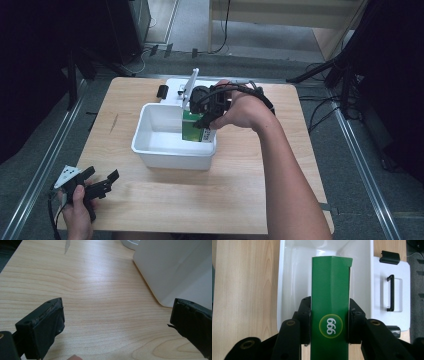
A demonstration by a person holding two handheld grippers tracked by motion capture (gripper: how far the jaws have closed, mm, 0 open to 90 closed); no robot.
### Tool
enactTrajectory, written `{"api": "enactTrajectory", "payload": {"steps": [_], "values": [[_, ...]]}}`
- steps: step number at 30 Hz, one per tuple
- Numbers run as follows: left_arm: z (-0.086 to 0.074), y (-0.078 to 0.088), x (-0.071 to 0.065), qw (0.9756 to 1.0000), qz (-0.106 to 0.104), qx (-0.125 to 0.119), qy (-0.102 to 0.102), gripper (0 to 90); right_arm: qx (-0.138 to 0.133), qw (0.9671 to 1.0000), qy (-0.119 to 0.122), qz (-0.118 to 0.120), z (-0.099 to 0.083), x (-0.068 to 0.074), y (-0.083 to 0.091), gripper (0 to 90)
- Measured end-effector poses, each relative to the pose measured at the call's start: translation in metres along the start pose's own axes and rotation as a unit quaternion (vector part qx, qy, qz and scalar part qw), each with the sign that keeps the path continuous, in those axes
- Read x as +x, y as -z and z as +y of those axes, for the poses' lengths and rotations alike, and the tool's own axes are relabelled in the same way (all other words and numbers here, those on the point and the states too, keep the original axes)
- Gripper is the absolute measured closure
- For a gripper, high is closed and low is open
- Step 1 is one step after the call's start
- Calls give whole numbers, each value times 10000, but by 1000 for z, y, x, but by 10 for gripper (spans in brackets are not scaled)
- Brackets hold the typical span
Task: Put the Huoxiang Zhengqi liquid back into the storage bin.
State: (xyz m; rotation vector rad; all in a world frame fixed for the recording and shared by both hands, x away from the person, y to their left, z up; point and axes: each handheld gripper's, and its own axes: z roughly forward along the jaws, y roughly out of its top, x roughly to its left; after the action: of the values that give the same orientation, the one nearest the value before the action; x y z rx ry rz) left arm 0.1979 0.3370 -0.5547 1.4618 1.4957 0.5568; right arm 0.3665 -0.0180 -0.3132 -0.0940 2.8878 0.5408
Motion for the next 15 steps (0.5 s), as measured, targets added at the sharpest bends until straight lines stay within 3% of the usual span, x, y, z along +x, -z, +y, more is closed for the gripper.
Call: {"api": "enactTrajectory", "payload": {"steps": [15], "values": [[0,0,0,10000,-1,1,2,0,21,9999,-52,153,-9,0,-32,643]]}}
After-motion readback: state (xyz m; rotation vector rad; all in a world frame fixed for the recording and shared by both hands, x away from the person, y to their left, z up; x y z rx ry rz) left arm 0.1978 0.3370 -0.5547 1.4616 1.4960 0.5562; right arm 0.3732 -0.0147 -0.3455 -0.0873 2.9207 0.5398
